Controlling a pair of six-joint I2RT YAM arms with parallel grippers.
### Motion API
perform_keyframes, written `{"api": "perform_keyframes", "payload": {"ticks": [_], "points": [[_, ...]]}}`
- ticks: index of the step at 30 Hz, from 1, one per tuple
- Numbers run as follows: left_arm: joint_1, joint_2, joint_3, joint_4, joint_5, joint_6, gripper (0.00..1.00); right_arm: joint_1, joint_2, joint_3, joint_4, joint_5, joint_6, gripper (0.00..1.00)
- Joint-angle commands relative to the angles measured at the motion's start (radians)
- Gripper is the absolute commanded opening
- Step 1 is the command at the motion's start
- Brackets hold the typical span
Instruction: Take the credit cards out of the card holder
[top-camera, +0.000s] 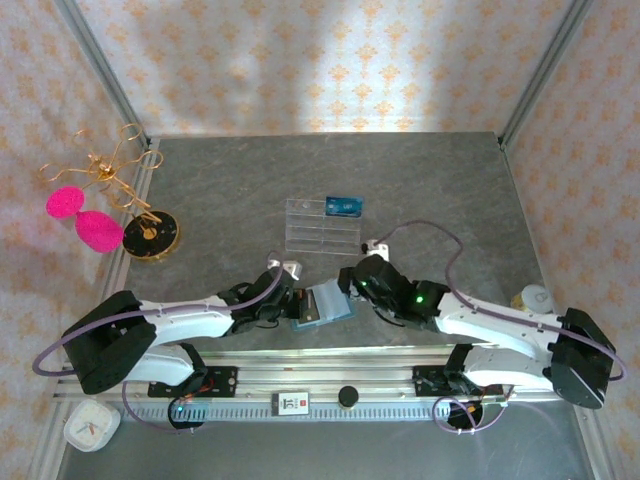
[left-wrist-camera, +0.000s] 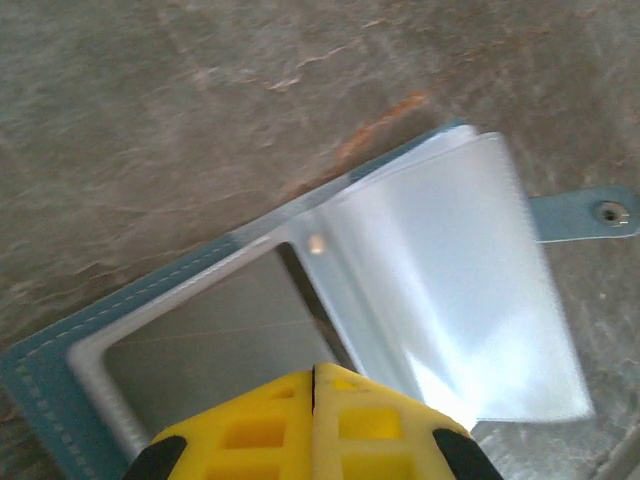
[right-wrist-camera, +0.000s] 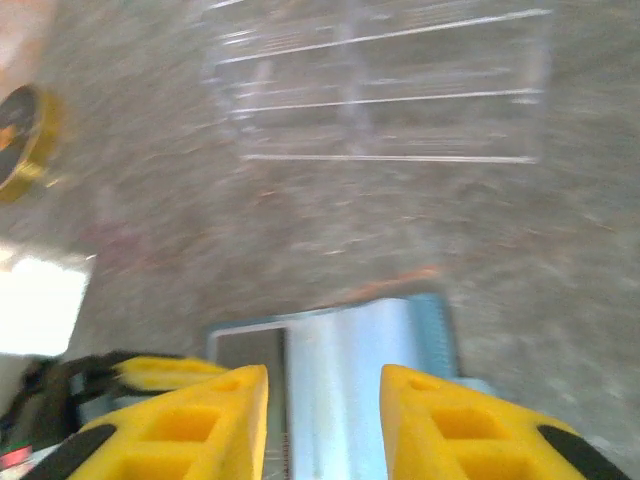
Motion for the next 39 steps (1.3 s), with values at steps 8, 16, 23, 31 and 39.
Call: {"api": "perform_keyframes", "payload": {"ticks": [8,16,23,31,39], "points": [[-0.001,-0.143,-0.031,-0.109,-0.088,-0.034,0.0,0.0,0.295,0.052,0.147,-0.26,-0.088,0.16],[0.023,-0.169,-0.149,-0.054,-0.086,-0.075,0.0,-0.021,0.429,0.044,0.095,-0.193,-0.01,0.08],[0.083,-0.098,-0.143,0.025,-0.072,-0.041,0.0,-0.021,0.42,0.013,0.085,-0.179,0.058,0.08],[0.123,-0.189,-0.064,-0.063,-0.082,0.035,0.0,-0.018,0.18,-0.062,0.196,-0.048,0.039,0.19],[0.037,-0.179,-0.083,-0.052,-0.057,0.005,0.02,-0.026,0.331,-0.007,0.251,-0.284,-0.019,0.41]]}}
